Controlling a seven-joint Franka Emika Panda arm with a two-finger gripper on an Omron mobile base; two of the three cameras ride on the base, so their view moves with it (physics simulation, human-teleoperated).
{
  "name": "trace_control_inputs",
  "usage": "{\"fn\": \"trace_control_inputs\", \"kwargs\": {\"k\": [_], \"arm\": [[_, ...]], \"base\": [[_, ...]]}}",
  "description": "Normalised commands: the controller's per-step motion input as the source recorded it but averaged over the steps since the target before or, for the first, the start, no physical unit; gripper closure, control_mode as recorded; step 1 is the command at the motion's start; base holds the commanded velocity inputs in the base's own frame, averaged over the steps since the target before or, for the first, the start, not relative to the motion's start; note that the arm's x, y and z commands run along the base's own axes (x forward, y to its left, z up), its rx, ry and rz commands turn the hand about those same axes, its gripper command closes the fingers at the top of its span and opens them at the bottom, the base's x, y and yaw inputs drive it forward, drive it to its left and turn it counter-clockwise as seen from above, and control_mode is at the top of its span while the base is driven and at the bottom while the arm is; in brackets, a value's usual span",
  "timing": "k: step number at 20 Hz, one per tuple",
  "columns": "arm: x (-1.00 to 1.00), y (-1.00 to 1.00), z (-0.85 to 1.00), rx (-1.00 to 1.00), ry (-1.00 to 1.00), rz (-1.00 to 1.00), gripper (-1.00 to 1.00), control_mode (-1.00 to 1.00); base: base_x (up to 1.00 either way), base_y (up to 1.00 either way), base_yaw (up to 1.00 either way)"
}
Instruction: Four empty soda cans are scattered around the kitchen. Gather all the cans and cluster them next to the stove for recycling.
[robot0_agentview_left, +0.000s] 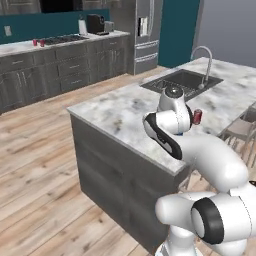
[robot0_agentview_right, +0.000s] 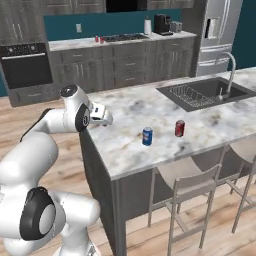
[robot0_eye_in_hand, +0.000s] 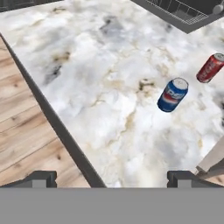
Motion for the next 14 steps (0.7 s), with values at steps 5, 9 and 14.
{"fn": "trace_control_inputs", "kwargs": {"k": [5, 9, 14], "arm": [[0.00, 0.00, 0.00, 0.00, 0.00, 0.00, -1.00, 1.00], [0.00, 0.00, 0.00, 0.00, 0.00, 0.00, -1.00, 1.00], [0.00, 0.00, 0.00, 0.00, 0.00, 0.00, -1.00, 1.00]], "base": [[0.26, 0.50, -0.30], [0.31, 0.42, -0.34], [0.33, 0.38, -0.36]]}}
